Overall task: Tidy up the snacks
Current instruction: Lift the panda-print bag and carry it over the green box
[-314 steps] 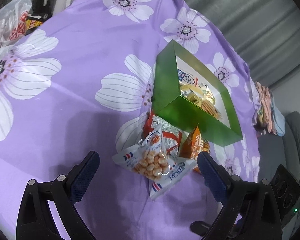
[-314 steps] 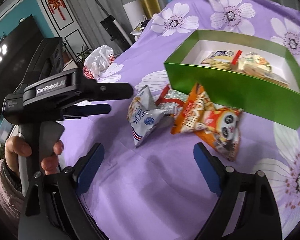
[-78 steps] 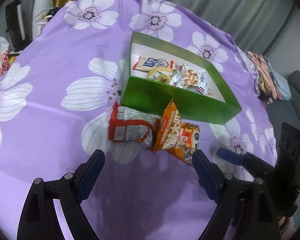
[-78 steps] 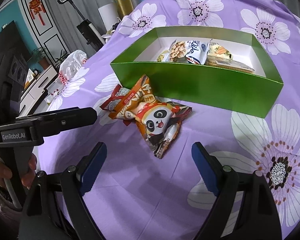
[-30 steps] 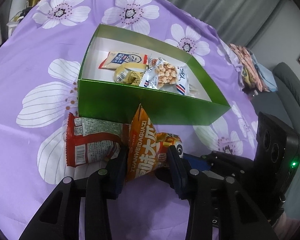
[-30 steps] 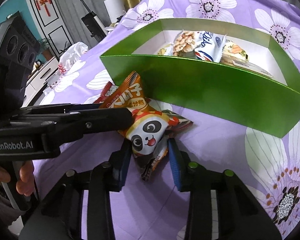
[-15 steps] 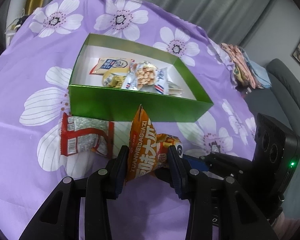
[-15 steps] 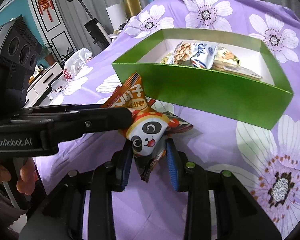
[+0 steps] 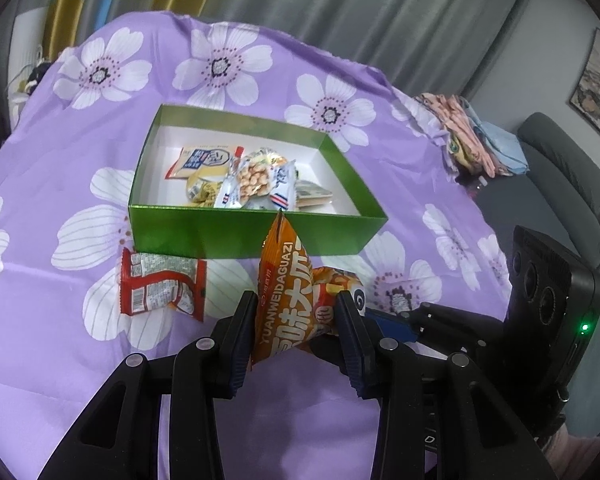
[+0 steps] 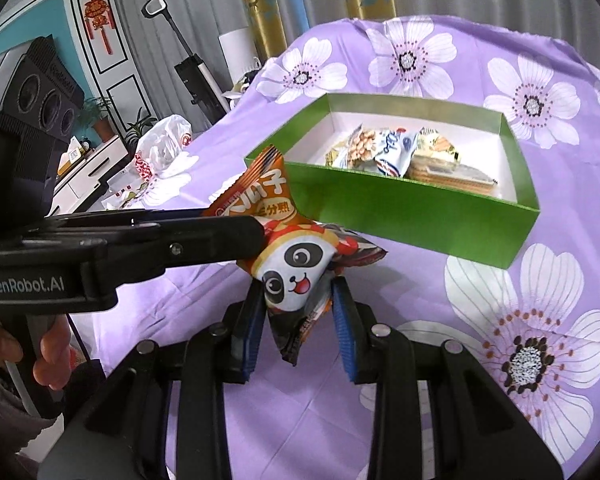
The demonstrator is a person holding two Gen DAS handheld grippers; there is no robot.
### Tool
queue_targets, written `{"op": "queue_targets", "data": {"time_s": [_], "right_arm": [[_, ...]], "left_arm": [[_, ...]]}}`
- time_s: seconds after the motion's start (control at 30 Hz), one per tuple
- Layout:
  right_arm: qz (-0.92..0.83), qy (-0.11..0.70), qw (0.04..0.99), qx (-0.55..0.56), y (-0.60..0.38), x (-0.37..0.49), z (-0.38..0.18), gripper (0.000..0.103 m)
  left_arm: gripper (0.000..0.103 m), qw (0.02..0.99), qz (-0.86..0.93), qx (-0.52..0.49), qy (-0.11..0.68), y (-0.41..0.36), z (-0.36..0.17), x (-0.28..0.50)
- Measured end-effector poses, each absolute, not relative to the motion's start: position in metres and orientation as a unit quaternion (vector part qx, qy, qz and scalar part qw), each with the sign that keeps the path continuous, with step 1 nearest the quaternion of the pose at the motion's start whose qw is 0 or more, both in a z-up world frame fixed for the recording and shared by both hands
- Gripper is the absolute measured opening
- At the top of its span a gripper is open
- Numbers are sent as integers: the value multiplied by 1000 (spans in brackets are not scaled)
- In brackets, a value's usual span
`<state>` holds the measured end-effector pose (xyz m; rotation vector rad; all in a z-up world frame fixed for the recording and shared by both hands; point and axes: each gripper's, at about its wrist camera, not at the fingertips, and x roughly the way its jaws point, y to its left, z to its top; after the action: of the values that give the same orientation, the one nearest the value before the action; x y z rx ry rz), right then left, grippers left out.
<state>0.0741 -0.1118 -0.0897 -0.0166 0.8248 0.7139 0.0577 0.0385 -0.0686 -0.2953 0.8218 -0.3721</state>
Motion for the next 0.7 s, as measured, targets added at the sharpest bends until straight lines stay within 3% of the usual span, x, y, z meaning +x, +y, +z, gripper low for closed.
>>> {"op": "queue_targets", "data": {"time_s": [0.7], "right_arm": [[328, 341, 881, -5, -133, 58, -54, 33]], "left_arm": [[40, 902, -198, -123, 362, 23, -33, 51]]}}
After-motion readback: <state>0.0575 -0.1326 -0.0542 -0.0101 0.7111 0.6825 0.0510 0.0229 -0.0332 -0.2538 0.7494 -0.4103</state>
